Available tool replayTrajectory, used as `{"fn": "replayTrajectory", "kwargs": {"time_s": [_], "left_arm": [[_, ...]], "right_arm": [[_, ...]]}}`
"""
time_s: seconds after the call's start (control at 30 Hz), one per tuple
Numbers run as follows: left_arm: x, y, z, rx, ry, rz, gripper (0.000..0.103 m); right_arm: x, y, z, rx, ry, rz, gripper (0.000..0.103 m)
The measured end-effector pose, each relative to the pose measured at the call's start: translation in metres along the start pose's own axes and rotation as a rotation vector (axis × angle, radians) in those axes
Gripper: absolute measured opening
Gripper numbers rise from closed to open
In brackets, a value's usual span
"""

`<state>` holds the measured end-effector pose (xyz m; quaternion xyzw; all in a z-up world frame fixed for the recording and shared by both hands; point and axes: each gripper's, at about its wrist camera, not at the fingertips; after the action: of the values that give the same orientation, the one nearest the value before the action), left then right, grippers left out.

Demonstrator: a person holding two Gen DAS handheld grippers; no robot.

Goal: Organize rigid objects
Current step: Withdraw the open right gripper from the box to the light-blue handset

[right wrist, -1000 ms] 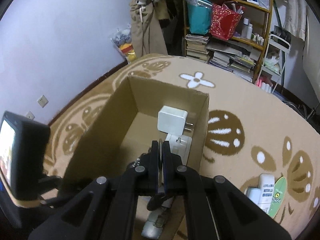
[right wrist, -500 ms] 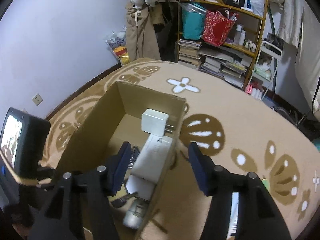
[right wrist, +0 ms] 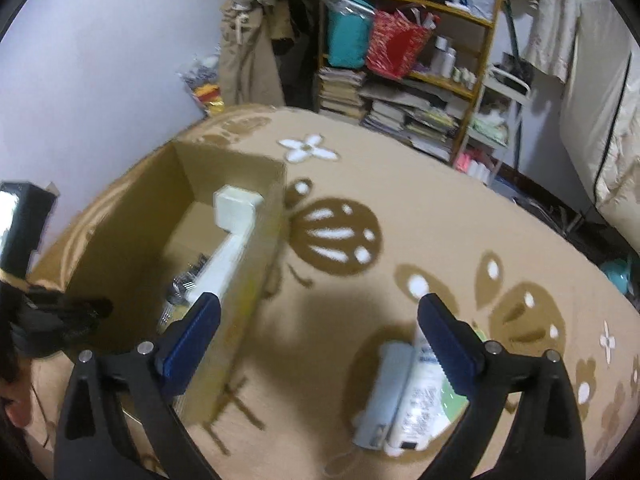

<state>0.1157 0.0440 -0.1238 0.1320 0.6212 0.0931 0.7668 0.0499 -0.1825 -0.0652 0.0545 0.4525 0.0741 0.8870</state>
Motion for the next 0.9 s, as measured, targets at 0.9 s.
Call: {"fn": "replayTrajectory", "kwargs": {"time_s": [0.9], "left_arm": [[-0.002, -0.001, 0.0, 0.006, -0.003, 0.006, 0.019]], "right_arm": [[0.06, -0.08, -0.059, 0.247, 0.173, 0.013, 0.103]]}}
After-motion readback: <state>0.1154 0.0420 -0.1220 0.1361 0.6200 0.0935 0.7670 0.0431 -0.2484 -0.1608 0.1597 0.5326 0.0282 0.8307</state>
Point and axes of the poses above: each gripper's, at about its wrist camera, not at the fingertips, and x roughly the way its jaws point, y to its left, z to its top, and after that the axes turned 13 degrees about z, right-handed
